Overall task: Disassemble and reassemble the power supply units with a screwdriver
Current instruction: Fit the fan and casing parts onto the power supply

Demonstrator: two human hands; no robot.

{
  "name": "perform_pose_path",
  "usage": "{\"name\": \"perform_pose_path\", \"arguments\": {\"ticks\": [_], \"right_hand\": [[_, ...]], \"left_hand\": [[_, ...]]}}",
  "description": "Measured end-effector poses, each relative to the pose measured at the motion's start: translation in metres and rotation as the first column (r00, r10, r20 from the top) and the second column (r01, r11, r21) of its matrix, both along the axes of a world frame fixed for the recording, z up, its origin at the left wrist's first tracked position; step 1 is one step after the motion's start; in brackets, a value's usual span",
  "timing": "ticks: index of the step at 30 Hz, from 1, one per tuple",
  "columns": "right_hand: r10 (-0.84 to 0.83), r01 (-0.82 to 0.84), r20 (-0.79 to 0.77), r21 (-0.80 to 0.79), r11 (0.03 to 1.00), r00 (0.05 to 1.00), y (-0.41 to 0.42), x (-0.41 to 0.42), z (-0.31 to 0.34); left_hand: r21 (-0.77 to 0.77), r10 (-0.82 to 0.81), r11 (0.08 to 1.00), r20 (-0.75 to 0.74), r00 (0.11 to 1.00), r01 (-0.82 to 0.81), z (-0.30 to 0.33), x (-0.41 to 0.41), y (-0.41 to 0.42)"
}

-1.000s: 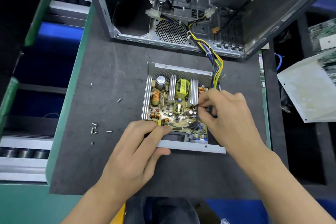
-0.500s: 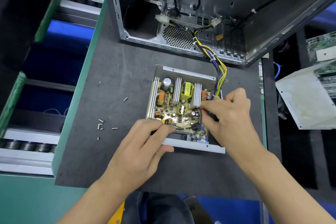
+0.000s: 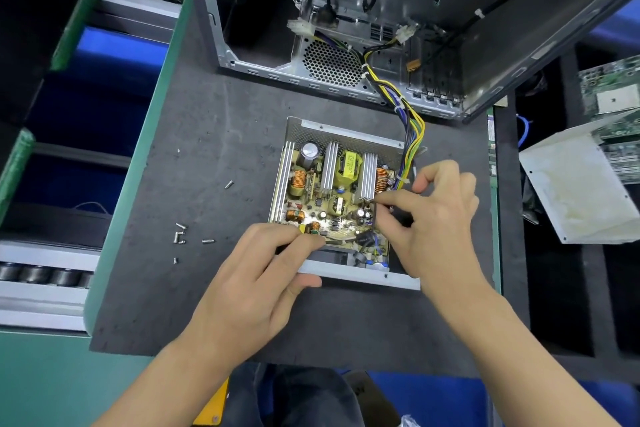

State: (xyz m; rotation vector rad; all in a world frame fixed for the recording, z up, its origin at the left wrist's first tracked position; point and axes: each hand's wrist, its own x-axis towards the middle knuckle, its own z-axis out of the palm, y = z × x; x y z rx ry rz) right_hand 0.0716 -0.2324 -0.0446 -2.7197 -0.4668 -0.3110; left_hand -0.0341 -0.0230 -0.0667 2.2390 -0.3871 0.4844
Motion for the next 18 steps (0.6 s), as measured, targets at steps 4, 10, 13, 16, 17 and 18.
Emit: {"name": "perform_pose_path", "arguments": {"ticks": [4, 10, 13, 16, 17, 18], "right_hand": [[-0.003, 0.003, -0.003, 0.010, 1.000, 1.000, 0.001, 0.000, 0.001], [-0.003, 0.001, -0.031, -0.044, 0.999, 1.000, 0.002, 0.002, 0.007], [0.021, -0.024, -0.055, -0.060, 0.998, 0.998, 0.002, 0.003, 0.010], [0.052, -0.058, -0.062, -0.103, 0.993, 0.997, 0.003, 0.004, 0.014], [0.063, -0.070, -0.066, -0.114, 0.991, 0.996, 0.003, 0.005, 0.015], [0.074, -0.082, -0.070, -0.123, 0.989, 0.995, 0.003, 0.006, 0.016]], "left_hand": [[0.004, 0.000, 1.000, -0.003, 1.000, 0.000, 0.000, 0.000, 0.000], [0.003, 0.002, 1.000, -0.004, 1.000, -0.002, 0.000, 0.000, 0.000], [0.011, 0.002, 1.000, -0.007, 1.000, -0.002, 0.000, 0.000, 0.000], [0.016, 0.004, 1.000, -0.008, 1.000, -0.004, 0.000, 0.000, 0.000], [0.017, 0.003, 1.000, -0.008, 1.000, -0.002, 0.001, -0.001, 0.000], [0.019, 0.000, 1.000, -0.008, 1.000, 0.000, 0.001, -0.001, 0.000]]}}
